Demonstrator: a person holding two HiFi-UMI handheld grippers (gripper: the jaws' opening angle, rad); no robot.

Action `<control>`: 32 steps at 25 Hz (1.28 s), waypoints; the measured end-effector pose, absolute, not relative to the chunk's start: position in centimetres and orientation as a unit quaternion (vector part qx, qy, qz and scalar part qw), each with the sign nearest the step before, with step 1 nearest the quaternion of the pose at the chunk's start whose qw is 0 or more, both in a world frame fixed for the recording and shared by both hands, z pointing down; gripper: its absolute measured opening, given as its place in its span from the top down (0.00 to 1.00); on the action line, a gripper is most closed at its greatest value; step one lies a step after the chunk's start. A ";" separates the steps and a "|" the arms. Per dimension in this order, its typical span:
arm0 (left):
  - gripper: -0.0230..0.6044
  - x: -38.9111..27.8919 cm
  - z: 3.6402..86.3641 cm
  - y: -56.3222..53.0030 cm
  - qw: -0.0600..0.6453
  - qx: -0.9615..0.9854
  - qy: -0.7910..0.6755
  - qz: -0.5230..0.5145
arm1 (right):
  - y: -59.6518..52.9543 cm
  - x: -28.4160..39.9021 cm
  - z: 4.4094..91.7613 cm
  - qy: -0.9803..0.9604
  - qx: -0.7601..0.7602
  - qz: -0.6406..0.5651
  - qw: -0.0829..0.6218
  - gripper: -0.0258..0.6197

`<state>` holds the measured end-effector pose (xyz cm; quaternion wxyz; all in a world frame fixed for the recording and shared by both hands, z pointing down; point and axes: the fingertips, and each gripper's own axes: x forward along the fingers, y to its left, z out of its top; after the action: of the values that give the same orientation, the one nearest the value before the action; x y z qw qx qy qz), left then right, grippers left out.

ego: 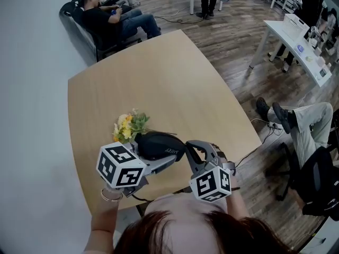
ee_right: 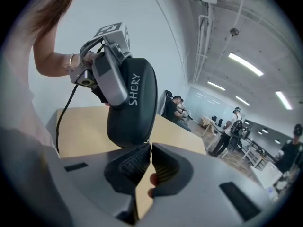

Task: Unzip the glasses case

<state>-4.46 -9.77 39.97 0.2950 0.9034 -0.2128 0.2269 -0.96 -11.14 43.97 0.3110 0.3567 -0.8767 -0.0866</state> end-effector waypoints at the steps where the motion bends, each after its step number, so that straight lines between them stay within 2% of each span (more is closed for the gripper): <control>1: 0.61 -4.5 40.1 -9.8 0.294 0.903 -0.211 0.231 | -11.1 -1.0 44.1 -0.876 0.356 -0.087 0.313 0.93; 32: 0.61 -3.4 42.5 -8.2 0.255 0.888 -0.171 0.344 | -10.1 -0.7 45.5 -0.866 0.340 -0.105 0.353 0.93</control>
<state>-3.40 -8.24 42.49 0.2548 0.8875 -0.1706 0.3439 -0.66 -10.09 45.48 0.3528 0.3396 -0.8656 -0.1050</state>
